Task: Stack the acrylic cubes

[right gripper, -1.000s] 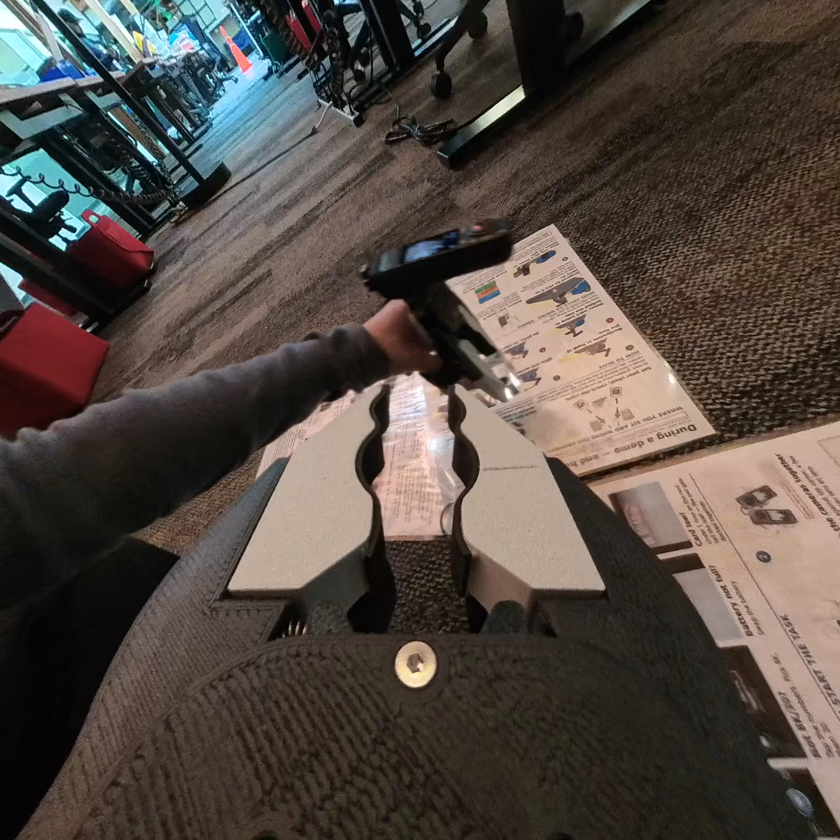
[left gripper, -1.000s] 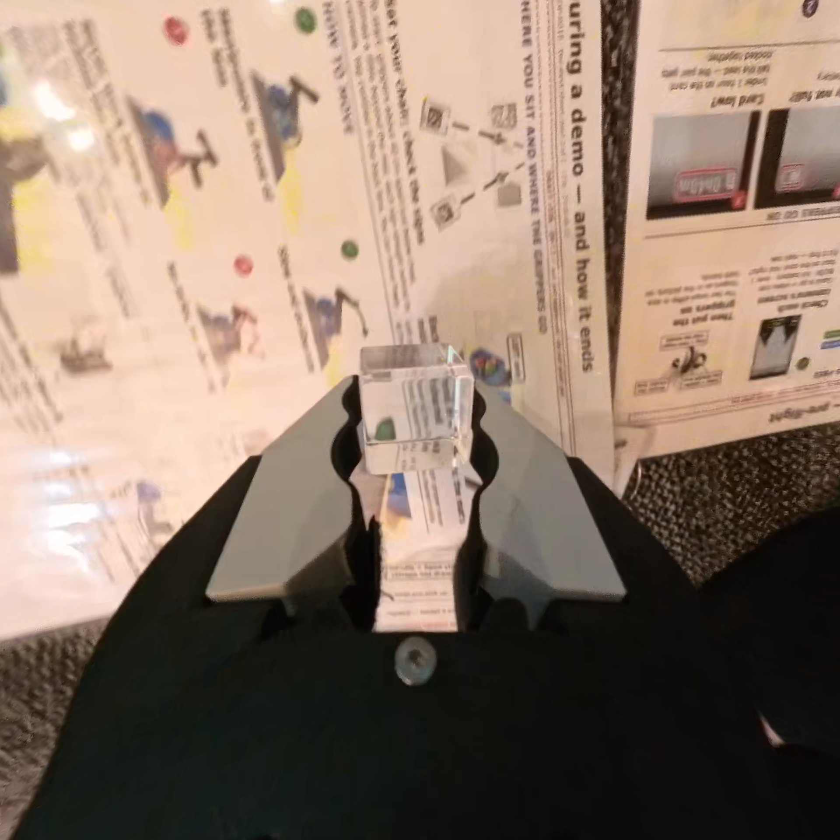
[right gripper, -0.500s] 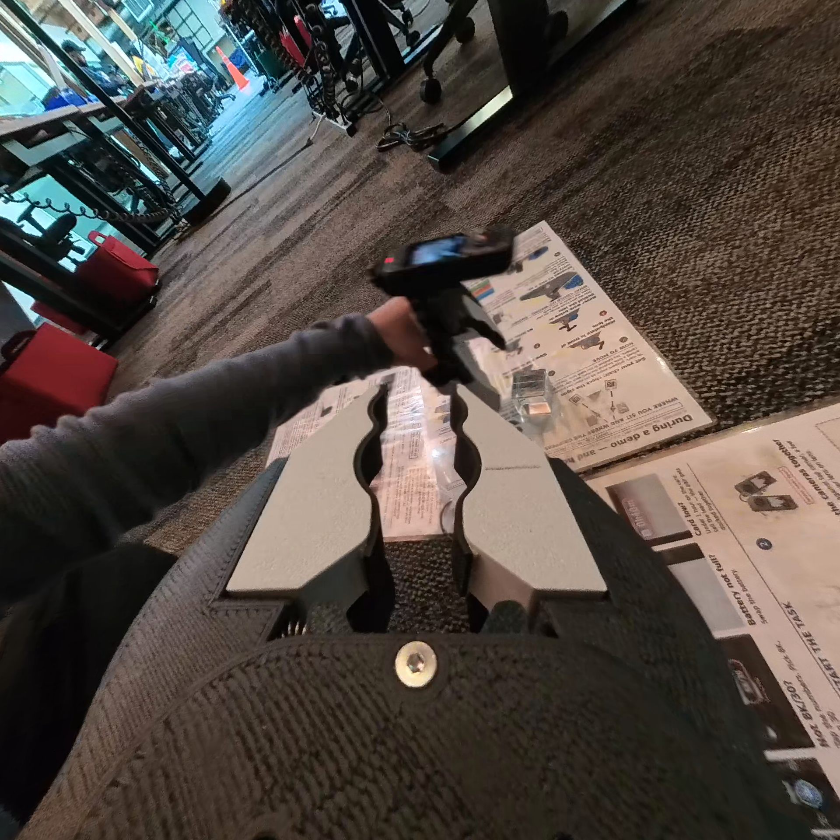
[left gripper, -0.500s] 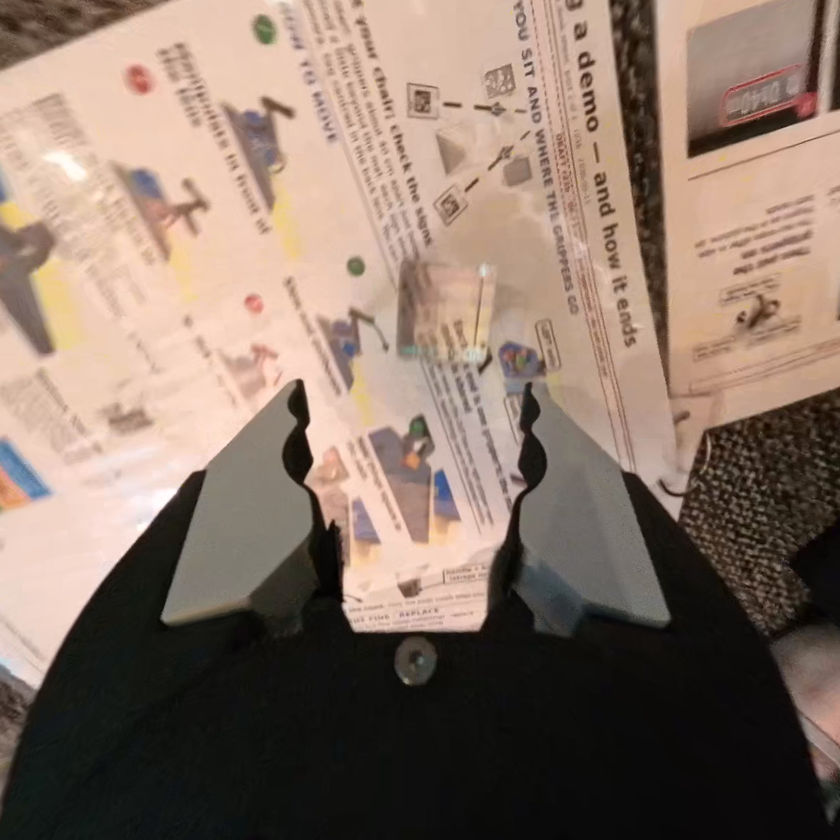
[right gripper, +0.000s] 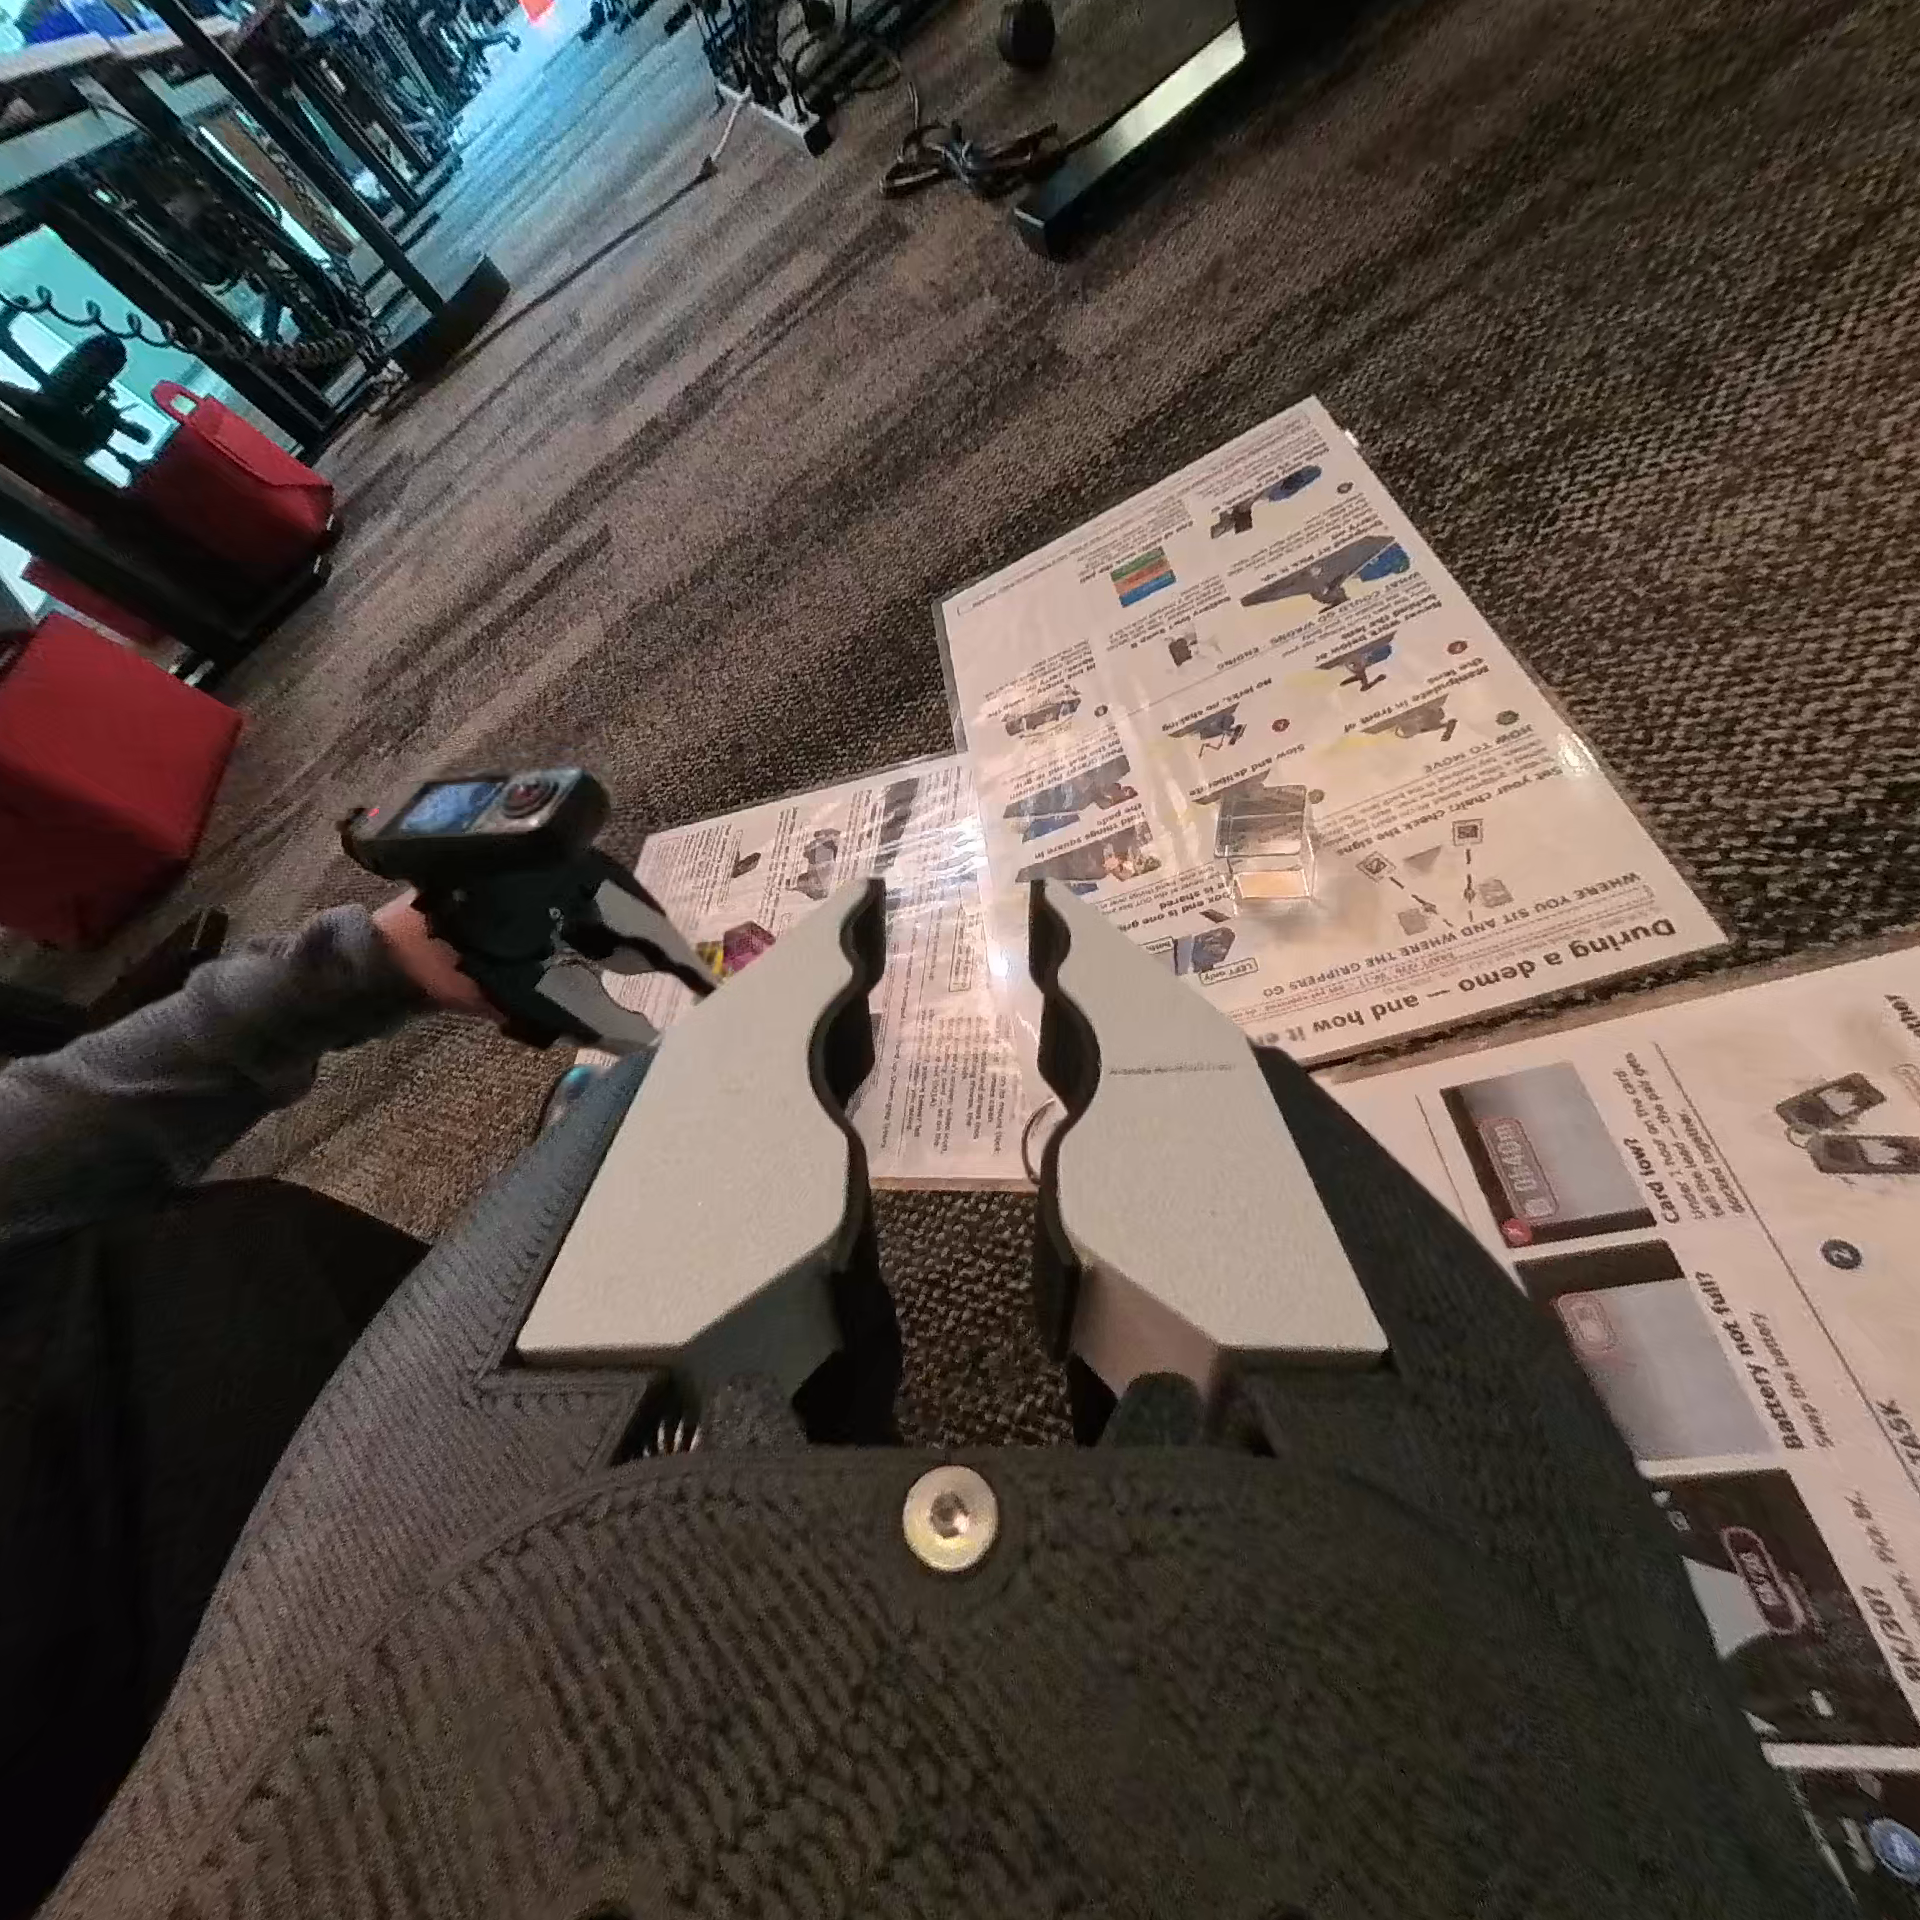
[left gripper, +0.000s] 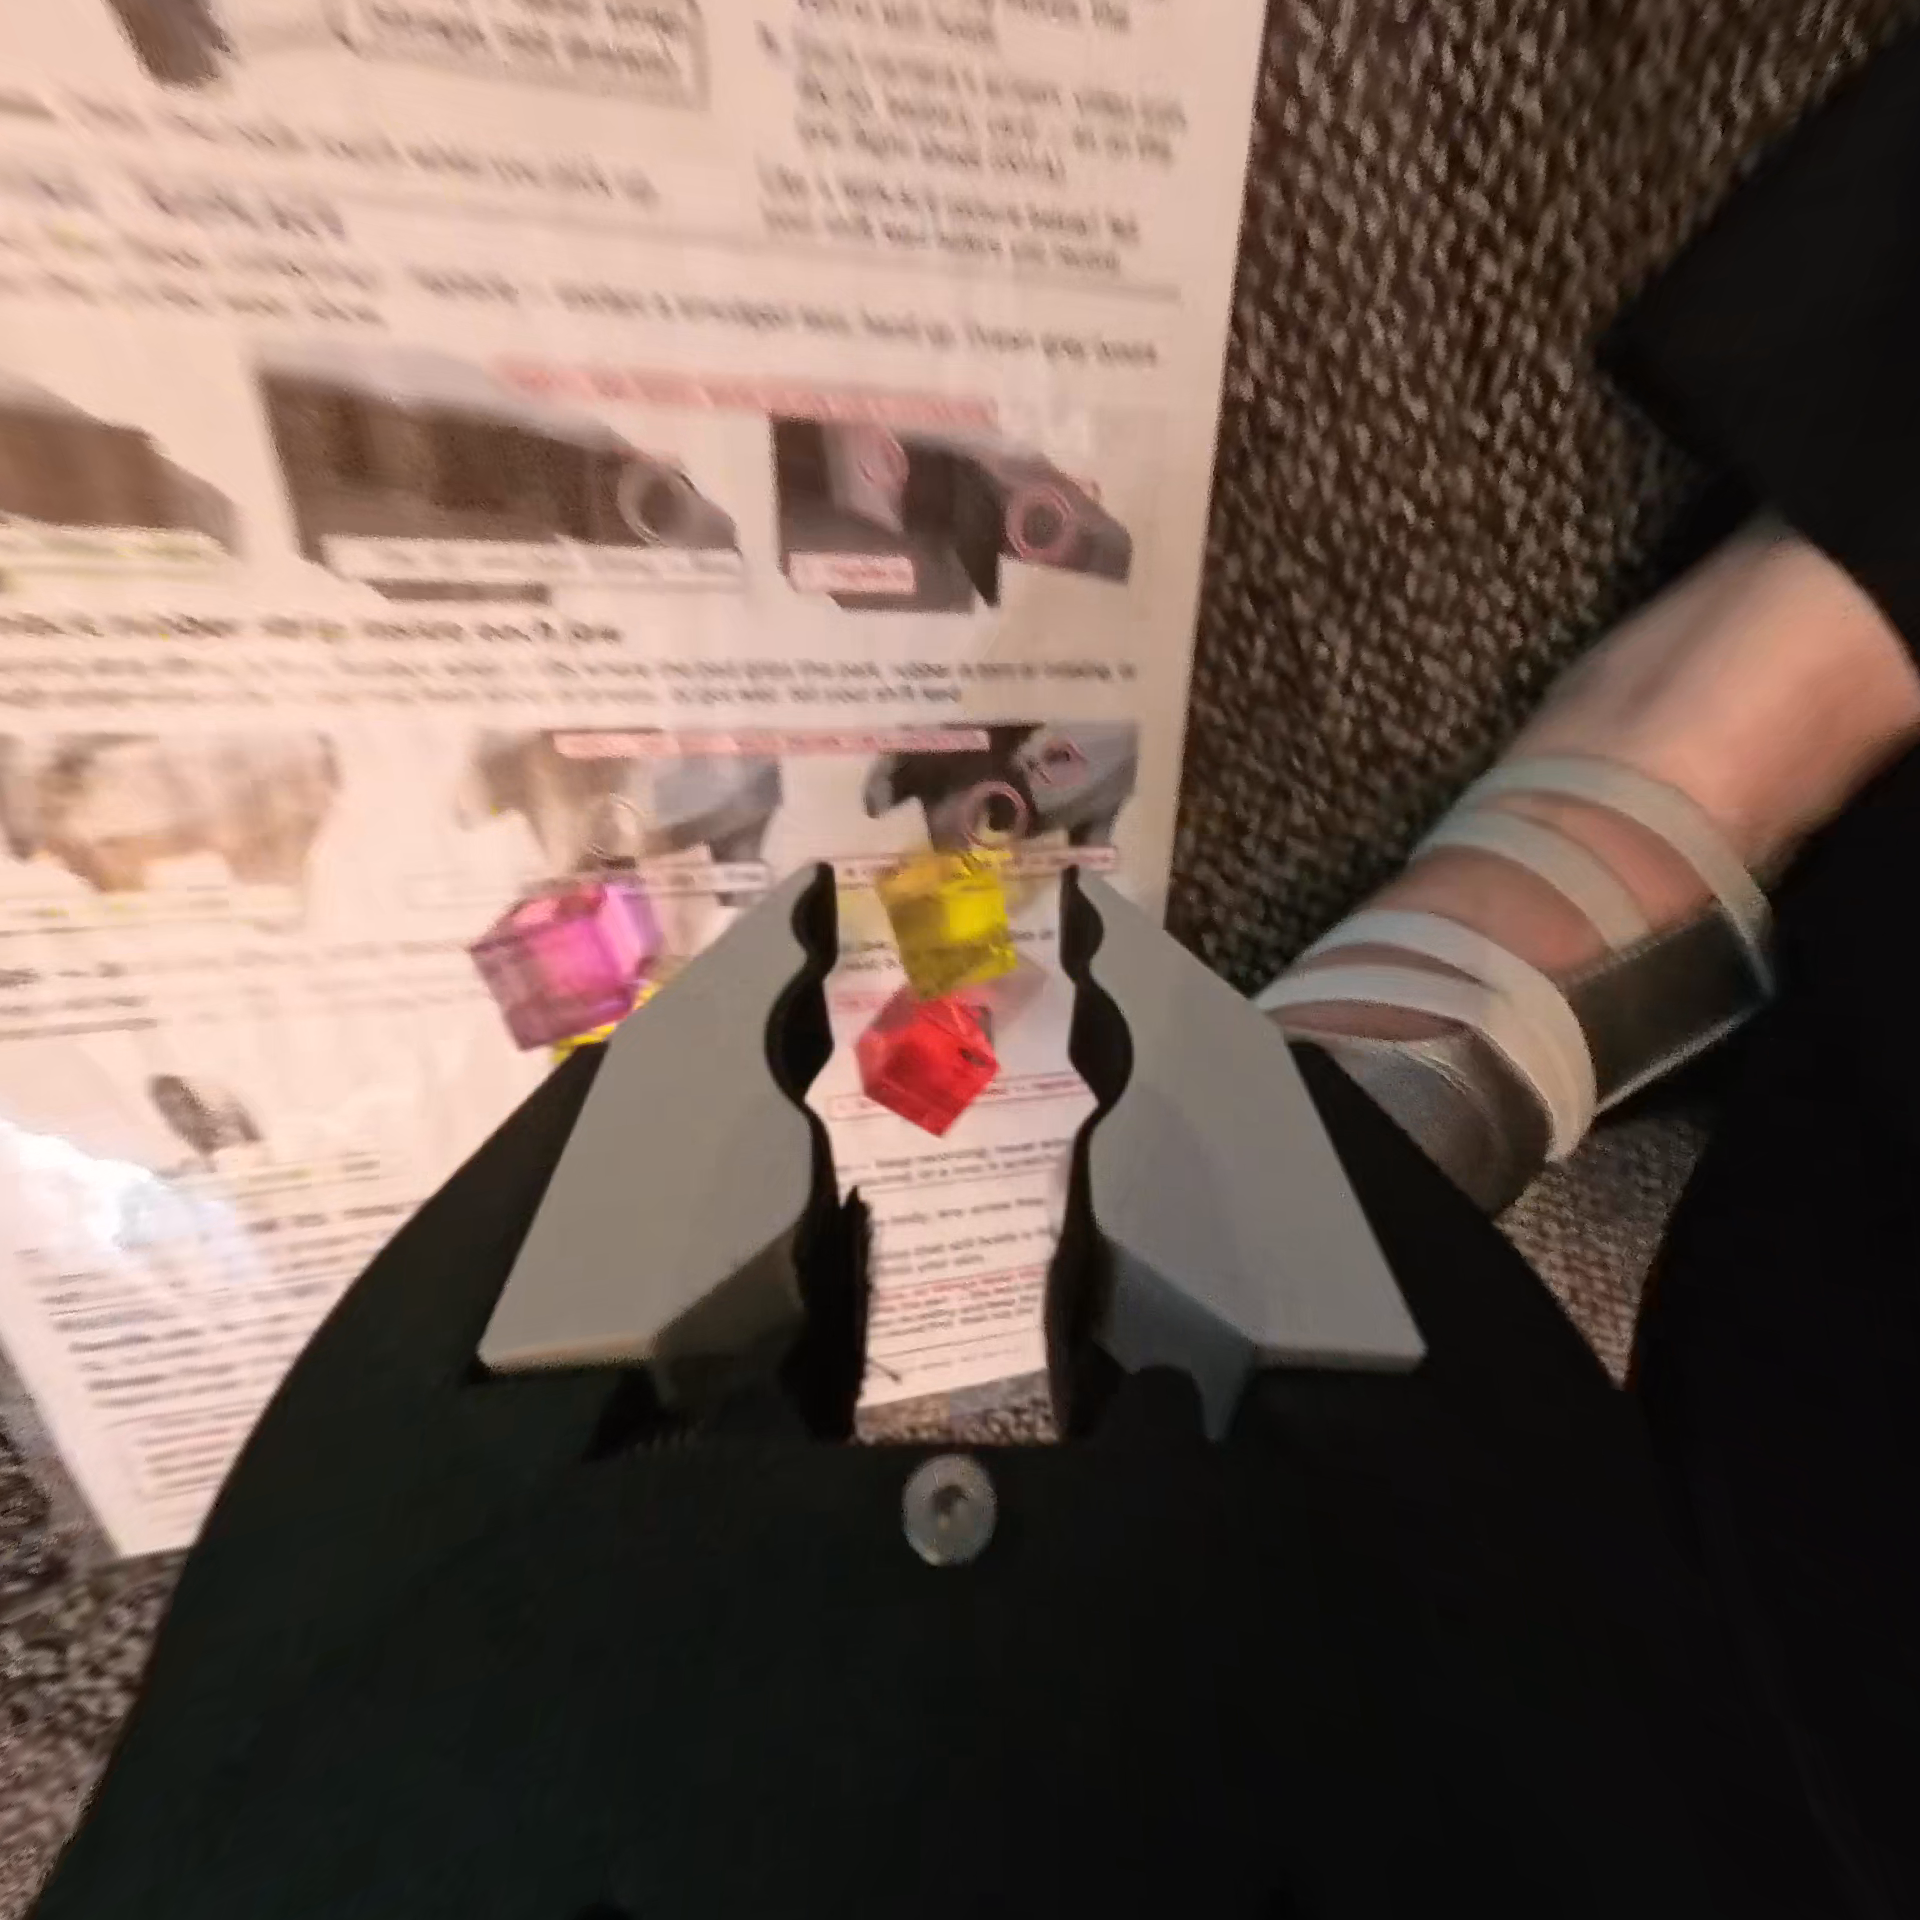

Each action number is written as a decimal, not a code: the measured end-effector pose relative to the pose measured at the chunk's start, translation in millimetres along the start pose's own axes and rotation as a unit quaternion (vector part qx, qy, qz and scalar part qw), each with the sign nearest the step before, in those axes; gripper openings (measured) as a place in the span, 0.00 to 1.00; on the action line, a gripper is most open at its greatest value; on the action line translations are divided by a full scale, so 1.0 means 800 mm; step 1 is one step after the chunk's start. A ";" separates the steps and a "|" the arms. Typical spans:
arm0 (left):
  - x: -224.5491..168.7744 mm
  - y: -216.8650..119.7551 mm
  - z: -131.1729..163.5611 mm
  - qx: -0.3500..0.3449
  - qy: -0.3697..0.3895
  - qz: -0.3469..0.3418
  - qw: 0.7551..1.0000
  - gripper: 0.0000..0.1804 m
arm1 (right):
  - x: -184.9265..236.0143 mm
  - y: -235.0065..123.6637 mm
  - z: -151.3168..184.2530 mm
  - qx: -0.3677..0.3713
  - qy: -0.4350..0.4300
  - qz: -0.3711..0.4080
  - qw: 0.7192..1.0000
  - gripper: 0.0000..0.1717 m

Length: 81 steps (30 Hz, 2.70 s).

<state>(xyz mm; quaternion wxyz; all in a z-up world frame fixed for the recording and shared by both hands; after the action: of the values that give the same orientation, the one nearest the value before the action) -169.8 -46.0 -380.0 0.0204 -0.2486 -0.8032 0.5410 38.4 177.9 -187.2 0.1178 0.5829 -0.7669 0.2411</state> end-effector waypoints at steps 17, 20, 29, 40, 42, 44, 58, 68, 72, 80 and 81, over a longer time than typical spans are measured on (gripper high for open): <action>0.003 0.032 0.037 0.119 -0.037 -0.012 0.992 0.16 | 0.006 0.004 0.005 0.008 0.003 -0.011 1.000 0.15; 0.005 0.029 0.029 0.115 -0.008 -0.021 0.993 0.15 | 0.006 0.003 0.003 0.005 0.007 -0.012 1.000 0.15; 0.050 0.001 -0.235 -0.020 0.126 -0.071 0.989 0.15 | 0.000 -0.010 -0.017 -0.027 0.016 -0.012 0.999 0.14; 0.093 0.112 -0.357 0.118 0.093 -0.034 0.988 0.15 | -0.010 -0.030 -0.042 -0.071 0.042 -0.018 0.996 0.14; 0.097 0.121 -0.359 0.127 0.088 -0.036 0.987 0.15 | -0.010 -0.032 -0.044 -0.076 0.047 -0.021 0.996 0.14; 0.098 0.126 -0.359 0.131 0.080 -0.034 0.988 0.15 | -0.009 -0.031 -0.044 -0.077 0.049 -0.024 0.996 0.14; 0.098 0.135 -0.360 0.160 0.097 -0.028 0.982 0.15 | -0.005 -0.025 -0.037 -0.063 0.044 -0.025 0.997 0.14; 0.104 0.085 -0.337 0.036 0.051 -0.048 0.997 0.44 | -0.003 -0.026 -0.036 -0.063 0.036 -0.021 0.997 0.15; 0.100 0.027 -0.261 -0.016 0.006 -0.039 0.999 0.43 | 0.000 -0.021 -0.030 -0.053 0.031 -0.021 0.998 0.15; 0.093 -0.038 -0.030 0.090 -0.226 -0.153 0.958 0.29 | 0.003 -0.010 -0.019 -0.032 0.021 -0.017 0.999 0.15; 0.085 -0.038 -0.015 0.074 -0.274 -0.143 0.948 0.27 | 0.003 -0.010 -0.017 -0.030 0.023 -0.017 0.999 0.15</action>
<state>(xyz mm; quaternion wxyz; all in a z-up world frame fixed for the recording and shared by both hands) -237.6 -16.1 -364.2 -0.1045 0.0290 -0.7625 0.6379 43.7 181.7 -172.5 0.1567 0.5865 -0.7610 0.2289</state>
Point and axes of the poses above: each gripper's, where its closed fingertips meet, y out along the fingers, z out of its underside, x = y × z across the jaws, the point moved 3 cm from there along -y, back along the fingers, and after that the axes turned 13 degrees about -x, right-handed, at the moved point
